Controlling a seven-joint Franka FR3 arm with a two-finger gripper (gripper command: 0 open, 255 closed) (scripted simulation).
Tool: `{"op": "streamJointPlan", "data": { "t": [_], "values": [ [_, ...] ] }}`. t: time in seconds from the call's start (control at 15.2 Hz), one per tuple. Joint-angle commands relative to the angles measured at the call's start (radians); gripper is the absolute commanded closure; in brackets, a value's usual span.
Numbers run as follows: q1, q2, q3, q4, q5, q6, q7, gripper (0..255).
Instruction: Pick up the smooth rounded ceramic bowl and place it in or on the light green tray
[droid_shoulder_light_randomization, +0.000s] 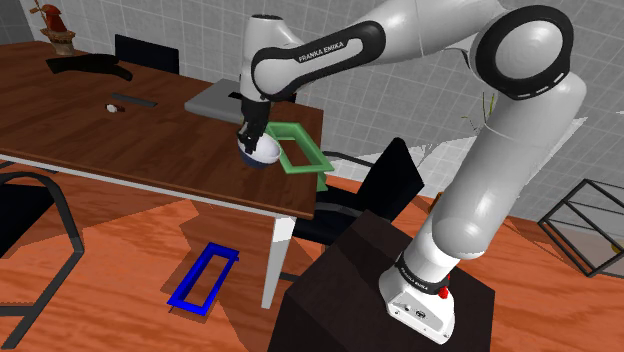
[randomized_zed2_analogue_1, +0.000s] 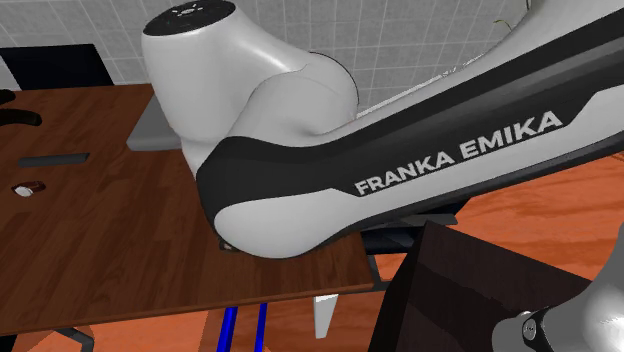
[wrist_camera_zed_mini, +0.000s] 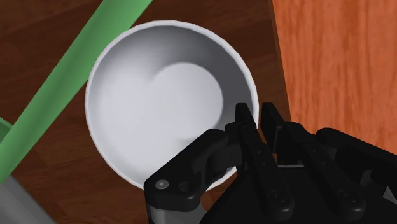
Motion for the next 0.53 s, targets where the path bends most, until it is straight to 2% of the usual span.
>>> {"op": "streamJointPlan", "data": {
  "t": [0.0, 0.46],
  "values": [
    [0.000, -0.013, 0.001, 0.012, 0.004, -0.024, -0.002, 255],
    [-0.001, -0.045, 0.001, 0.070, 0.015, -0.114, -0.012, 255]
  ]
}}
